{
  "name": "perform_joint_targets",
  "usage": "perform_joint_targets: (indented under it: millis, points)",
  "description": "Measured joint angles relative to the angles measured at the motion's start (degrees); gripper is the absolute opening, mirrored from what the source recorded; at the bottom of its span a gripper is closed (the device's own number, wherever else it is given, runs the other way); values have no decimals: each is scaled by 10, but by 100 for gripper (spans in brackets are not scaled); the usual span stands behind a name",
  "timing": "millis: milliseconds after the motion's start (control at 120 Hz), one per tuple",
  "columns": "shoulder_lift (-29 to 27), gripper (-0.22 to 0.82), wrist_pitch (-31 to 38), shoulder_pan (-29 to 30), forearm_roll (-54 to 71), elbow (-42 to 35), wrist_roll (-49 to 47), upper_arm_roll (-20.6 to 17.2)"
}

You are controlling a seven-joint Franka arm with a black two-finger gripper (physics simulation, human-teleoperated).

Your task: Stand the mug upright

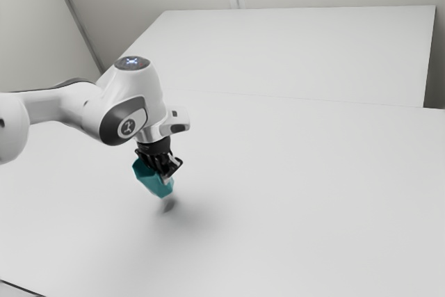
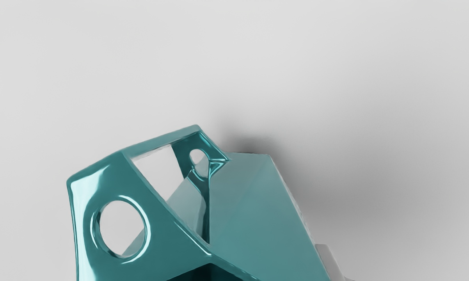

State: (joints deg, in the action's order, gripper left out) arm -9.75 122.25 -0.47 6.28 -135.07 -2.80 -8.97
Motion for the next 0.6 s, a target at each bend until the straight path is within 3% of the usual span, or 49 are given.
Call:
perform_joint_targets:
  millis: [600]
  points:
    - [51, -18, 66, 30, 26, -4, -52, 0]
